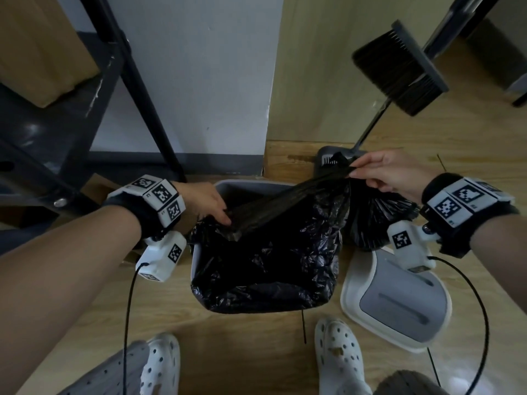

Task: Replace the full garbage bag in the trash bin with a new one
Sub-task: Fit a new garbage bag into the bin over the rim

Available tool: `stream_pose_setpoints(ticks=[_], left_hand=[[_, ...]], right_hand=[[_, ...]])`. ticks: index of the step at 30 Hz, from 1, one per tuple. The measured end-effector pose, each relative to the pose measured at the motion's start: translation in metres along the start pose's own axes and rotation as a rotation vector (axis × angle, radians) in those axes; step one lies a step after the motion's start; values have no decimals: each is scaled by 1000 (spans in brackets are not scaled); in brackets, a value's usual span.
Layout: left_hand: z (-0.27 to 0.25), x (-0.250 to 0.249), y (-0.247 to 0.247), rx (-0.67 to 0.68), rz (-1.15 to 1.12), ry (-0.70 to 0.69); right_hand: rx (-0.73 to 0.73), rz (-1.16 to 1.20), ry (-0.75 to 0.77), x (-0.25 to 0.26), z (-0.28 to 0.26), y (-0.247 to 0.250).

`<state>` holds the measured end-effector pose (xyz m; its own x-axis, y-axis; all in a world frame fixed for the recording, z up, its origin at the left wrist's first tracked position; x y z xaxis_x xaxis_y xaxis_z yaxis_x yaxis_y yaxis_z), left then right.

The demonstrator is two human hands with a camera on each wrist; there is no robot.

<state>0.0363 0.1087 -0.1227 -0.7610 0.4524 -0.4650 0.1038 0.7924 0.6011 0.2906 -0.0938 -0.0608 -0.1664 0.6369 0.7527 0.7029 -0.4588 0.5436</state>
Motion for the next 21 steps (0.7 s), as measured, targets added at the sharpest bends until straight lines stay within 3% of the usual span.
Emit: stream_pose_setpoints(ticks=[4,9,15,21], left_hand=[[0,11,27,-390,-37,17],[0,29,39,-631,-102,123],[9,46,31,-716,-325,168],[17,41,11,-606,-452,111]], right_hand=[[-45,-118,-51,-6,5,-10],[-11,-193,-16,-9,18,-37],[119,-296,-42,-17,31,-67],[197,-250,-132,-33,39,-80]])
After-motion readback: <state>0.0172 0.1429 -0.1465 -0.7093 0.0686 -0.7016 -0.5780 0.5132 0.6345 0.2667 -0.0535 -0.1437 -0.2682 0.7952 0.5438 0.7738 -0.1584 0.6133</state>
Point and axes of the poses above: each hand's wrist, its own z-axis towards the middle knuckle, its own y-axis out of the back of the hand, x = y × z, the point moved 5 cm from there along z, towards the middle knuckle, and after that the axes turned 9 degrees about -x, right-handed, at the moved point
